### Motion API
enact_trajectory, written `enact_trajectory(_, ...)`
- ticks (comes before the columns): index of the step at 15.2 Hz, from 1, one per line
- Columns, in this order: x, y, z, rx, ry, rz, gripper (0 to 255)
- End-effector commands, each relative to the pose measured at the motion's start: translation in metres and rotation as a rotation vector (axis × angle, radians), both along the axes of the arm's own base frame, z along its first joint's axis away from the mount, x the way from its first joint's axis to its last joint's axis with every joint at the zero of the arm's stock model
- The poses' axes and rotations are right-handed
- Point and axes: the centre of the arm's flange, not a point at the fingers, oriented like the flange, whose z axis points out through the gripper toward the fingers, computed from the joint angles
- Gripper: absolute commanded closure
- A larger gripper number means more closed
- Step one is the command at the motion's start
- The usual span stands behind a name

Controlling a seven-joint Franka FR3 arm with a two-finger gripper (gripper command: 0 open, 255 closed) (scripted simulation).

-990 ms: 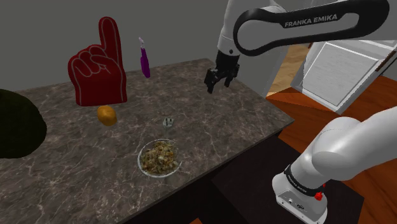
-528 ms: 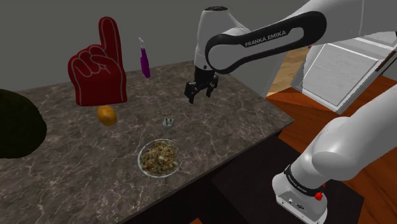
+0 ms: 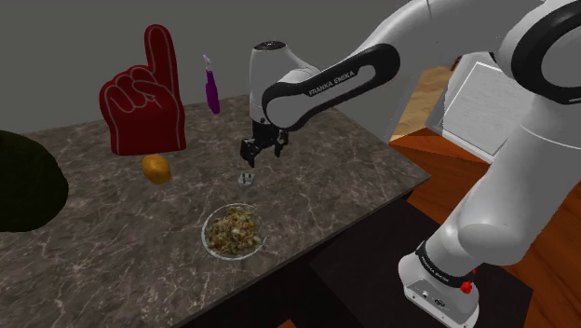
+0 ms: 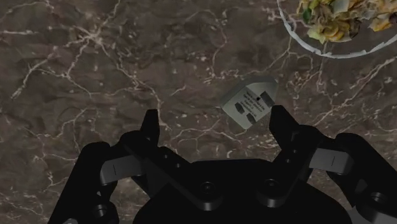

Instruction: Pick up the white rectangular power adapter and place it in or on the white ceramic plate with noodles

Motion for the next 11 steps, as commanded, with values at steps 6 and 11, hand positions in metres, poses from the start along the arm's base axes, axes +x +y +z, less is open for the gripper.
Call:
enact_trajectory(6,0.043,0.046,-0.058,-0.005,0.021,-0.004,0)
enact_trajectory(11,0.043,0.045,-0.085,-0.005,0.021,-0.004,0)
